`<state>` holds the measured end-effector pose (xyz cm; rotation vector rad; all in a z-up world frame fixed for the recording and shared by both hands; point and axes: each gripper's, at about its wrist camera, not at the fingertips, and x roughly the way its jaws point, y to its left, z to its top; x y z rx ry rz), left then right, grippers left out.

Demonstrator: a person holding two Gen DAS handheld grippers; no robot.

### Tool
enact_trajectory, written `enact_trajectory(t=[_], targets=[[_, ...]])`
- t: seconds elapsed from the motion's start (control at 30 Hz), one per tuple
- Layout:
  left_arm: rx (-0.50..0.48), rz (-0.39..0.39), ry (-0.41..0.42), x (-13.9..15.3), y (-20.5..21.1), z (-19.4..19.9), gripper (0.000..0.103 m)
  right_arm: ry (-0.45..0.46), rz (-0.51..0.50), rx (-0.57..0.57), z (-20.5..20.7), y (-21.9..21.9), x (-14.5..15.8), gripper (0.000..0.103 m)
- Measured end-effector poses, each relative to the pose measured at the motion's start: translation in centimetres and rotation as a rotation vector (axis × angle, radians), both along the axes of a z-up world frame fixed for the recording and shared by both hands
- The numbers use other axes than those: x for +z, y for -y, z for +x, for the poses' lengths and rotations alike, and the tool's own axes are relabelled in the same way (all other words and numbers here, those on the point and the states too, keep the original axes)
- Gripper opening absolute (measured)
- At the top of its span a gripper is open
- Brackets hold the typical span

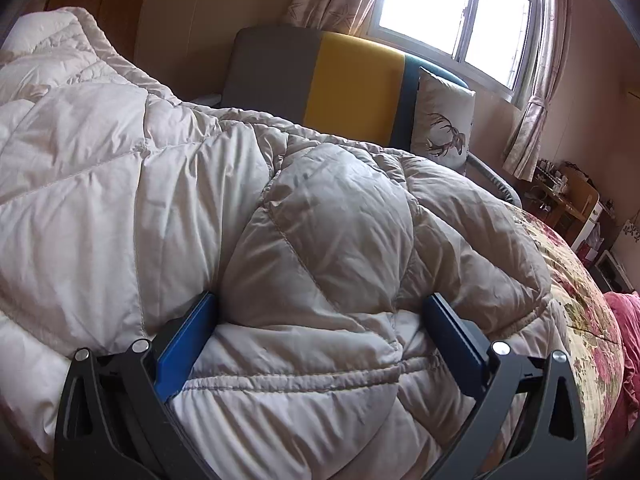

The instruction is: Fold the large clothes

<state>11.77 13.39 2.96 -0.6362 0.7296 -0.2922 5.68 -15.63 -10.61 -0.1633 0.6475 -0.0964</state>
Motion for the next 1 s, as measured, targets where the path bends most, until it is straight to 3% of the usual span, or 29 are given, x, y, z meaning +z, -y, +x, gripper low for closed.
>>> enact_trajectory(t=[0.13, 0.27, 0.37, 0.47, 0.57, 0.7, 0.87, 1.0], targets=[[-0.006, 0.086, 0.043, 2.5, 2.7, -0.6, 0.027, -0.056, 0.043, 0.019, 0.5, 1.2, 1.6, 0.101], [-0.020, 0.137, 0.073, 4.0, 5.2, -0.8, 0.027, 0.044, 0.157, 0.019, 0.1, 3.4, 5.0, 0.101], [-0.038, 0.162, 0.102, 4.9, 7.1, -0.9, 0.027, 0.028, 0.192, 0.009, 1.7, 4.1, 5.3, 0.101], [-0.065, 0.198, 0.129, 5.9, 9.5, -1.0, 0.027, -0.106, 0.132, 0.029, 4.4, 3.0, 2.5, 0.101], [-0.103, 0.236, 0.150, 6.7, 12.1, -1.0, 0.027, -0.077, 0.068, 0.034, 4.6, 1.9, 1.9, 0.101], [-0.123, 0.295, 0.175, 6.9, 15.4, -0.9, 0.027, -0.093, 0.122, 0.066, 3.9, 3.8, 3.6, 0.101], [-0.135, 0.346, 0.183, 6.4, 19.1, -0.8, 0.029, 0.038, 0.121, -0.040, 0.2, 9.4, 6.6, 0.101], [-0.149, 0.424, 0.194, 5.5, 23.1, -0.8, 0.029, 0.053, 0.133, -0.175, -1.0, 14.7, 7.2, 0.101]])
